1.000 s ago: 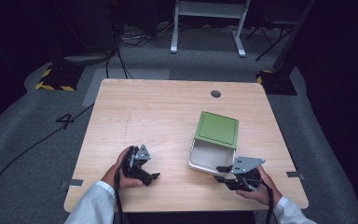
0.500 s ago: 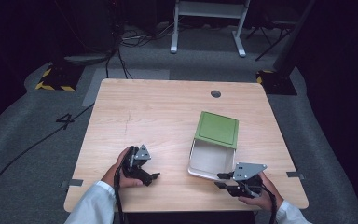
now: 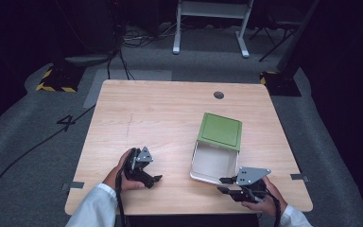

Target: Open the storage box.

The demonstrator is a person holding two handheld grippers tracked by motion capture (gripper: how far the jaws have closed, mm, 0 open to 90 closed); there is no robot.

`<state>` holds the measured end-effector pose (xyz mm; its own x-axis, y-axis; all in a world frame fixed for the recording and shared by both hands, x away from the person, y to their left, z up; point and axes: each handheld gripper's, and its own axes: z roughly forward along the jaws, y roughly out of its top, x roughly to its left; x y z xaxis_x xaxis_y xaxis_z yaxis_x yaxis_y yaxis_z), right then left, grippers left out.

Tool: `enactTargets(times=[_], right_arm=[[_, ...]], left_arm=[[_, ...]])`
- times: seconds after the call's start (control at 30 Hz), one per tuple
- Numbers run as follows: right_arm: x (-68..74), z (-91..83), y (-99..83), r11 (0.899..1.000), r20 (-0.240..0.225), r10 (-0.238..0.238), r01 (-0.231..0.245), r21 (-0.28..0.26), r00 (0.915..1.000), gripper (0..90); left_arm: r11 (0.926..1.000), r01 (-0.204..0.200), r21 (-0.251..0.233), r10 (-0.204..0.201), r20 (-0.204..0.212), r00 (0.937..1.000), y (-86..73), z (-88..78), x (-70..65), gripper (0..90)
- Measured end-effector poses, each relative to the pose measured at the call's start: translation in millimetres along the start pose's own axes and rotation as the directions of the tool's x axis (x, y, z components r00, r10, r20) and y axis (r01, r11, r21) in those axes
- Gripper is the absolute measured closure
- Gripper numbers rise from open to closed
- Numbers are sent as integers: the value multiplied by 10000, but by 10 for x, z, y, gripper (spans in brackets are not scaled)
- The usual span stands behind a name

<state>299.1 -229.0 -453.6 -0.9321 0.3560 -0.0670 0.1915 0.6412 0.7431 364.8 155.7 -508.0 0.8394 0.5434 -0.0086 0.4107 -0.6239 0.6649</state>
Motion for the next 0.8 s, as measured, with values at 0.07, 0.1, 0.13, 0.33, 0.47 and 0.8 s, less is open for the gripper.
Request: enactTargets(times=[0.07, 0.1, 0.13, 0.33, 0.47, 0.8], right_arm=[[3, -2, 0, 10000, -9, 11, -11, 5, 10000, 668], [5, -3, 0, 10000, -14, 5, -5, 6, 10000, 668], [9, -7, -2, 10000, -45, 38, -38, -1, 10000, 668], [13, -7, -3, 10000, -33, 66, -66, 0, 10000, 667], [20, -9, -5, 10000, -54, 23, -23, -38, 10000, 666], [43, -17, -12, 10000, -111, 18, -18, -36, 9999, 661]], left_arm=[[10000, 0, -1, 0, 4, 10000, 0, 0, 0, 1], [10000, 1, -1, -1, 1, 10000, 0, 0, 0, 1], [10000, 4, -1, -4, 3, 10000, 0, 0, 0, 1], [10000, -1, 0, 1, 4, 10000, 0, 0, 0, 1], [10000, 1, 1, -1, 0, 10000, 0, 0, 0, 1], [10000, 9, -2, -9, -2, 10000, -1, 0, -1, 1]])
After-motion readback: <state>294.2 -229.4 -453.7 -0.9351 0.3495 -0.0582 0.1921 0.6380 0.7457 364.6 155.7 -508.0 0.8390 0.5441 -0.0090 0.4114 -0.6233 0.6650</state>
